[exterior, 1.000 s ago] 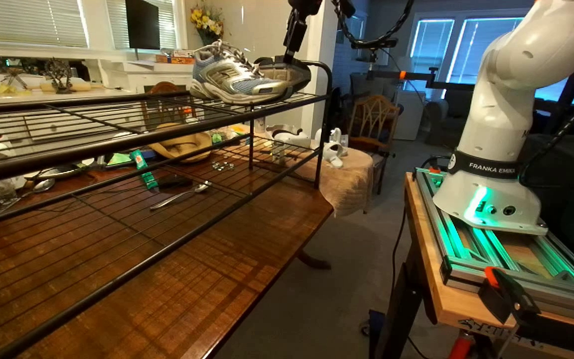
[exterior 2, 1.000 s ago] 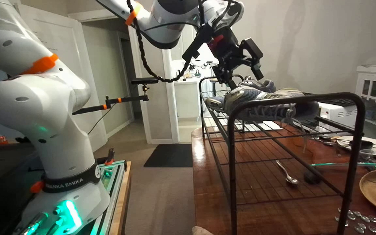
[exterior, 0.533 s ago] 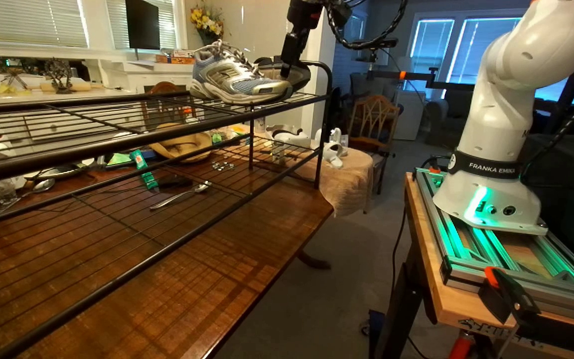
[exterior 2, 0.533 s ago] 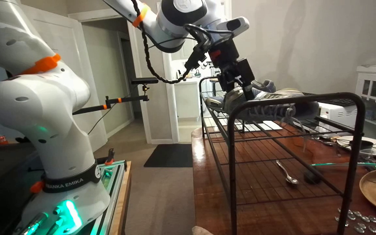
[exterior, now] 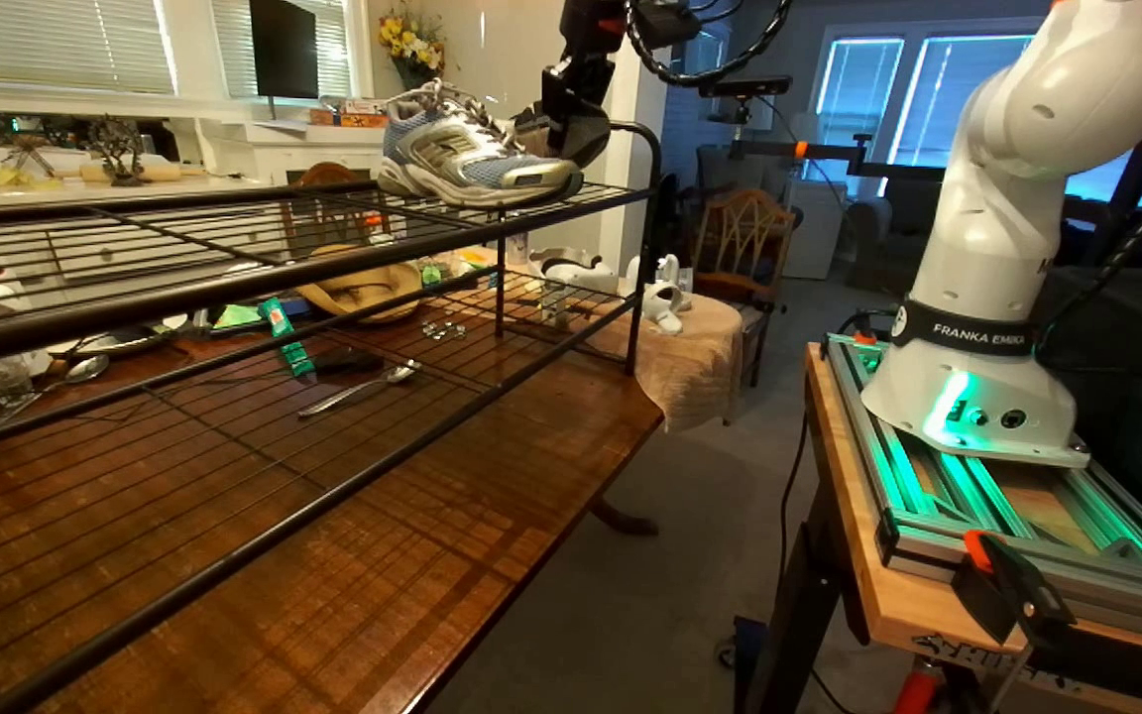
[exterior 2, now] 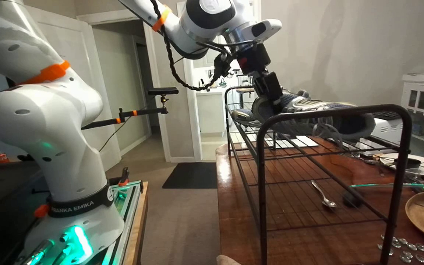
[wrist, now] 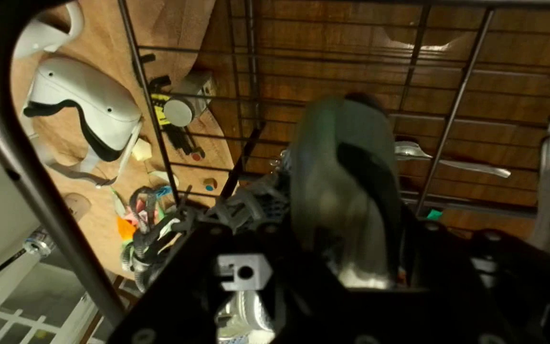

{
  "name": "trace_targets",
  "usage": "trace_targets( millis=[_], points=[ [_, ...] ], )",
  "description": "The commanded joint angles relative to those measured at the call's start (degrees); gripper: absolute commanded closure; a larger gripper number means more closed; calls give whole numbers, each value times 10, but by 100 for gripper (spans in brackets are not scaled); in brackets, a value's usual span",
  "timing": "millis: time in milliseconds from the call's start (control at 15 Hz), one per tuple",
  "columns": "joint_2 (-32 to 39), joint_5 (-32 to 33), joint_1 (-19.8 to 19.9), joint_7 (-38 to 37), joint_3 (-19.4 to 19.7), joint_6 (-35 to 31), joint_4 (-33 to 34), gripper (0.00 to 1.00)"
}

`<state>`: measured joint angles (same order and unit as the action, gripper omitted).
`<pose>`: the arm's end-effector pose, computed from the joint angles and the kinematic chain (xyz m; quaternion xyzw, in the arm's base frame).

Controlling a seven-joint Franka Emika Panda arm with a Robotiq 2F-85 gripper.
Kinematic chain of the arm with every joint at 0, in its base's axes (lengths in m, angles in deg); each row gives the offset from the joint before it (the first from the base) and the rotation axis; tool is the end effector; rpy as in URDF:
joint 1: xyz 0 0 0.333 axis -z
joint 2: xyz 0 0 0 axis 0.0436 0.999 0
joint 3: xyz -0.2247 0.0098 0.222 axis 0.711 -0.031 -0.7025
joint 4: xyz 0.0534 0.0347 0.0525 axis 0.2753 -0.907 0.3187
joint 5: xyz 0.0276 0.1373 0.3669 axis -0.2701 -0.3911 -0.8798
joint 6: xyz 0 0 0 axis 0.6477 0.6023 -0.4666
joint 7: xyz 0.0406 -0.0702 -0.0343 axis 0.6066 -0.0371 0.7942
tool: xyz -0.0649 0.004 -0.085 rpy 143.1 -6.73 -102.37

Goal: Twist the shoe on the shelf

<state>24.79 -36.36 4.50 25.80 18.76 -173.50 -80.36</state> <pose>0.4477 0.0086 0.4360 0.9723 -0.0745 0.1794 0.1303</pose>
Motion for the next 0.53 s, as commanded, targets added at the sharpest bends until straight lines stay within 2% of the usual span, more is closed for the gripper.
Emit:
trace_targets(
  millis=[0, 133, 467],
  points=[
    [-5, 60, 1, 37, -23, 44, 30, 87],
    [2, 58, -19, 95, -17, 64, 43, 94],
    [9, 48, -60, 239, -4, 89, 49, 92]
  ],
)
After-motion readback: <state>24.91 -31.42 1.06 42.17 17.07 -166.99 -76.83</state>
